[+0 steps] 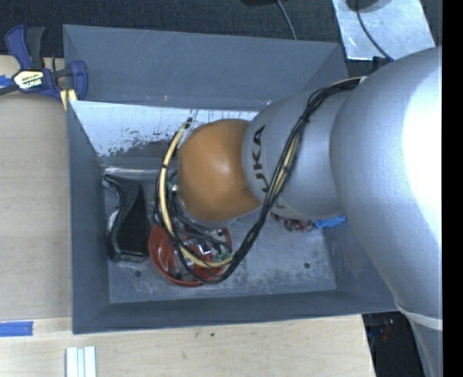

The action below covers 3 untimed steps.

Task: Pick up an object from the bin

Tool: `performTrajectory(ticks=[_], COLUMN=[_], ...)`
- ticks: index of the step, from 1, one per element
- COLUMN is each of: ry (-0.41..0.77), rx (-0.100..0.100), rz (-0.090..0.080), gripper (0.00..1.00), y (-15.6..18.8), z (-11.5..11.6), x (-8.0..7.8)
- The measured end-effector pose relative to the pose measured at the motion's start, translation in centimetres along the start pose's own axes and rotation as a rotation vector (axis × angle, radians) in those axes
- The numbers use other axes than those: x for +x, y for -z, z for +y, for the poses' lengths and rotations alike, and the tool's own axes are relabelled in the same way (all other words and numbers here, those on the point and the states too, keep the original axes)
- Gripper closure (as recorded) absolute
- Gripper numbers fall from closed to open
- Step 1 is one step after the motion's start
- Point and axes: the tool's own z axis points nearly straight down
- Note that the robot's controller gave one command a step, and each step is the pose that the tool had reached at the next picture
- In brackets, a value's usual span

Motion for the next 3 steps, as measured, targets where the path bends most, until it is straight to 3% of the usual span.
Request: performTrajectory(ticks=[1,2,3], ry=[0.229,0.049,0.715], rx=[0.003,0.002,0.006], rz=[0.005,0.007,0.011], gripper=[0.00,0.00,0.00], y=[4.6,-1.2,-1.2], z=[1.7,0.3,-3.5], x=[-0.1,0.3,-4.8])
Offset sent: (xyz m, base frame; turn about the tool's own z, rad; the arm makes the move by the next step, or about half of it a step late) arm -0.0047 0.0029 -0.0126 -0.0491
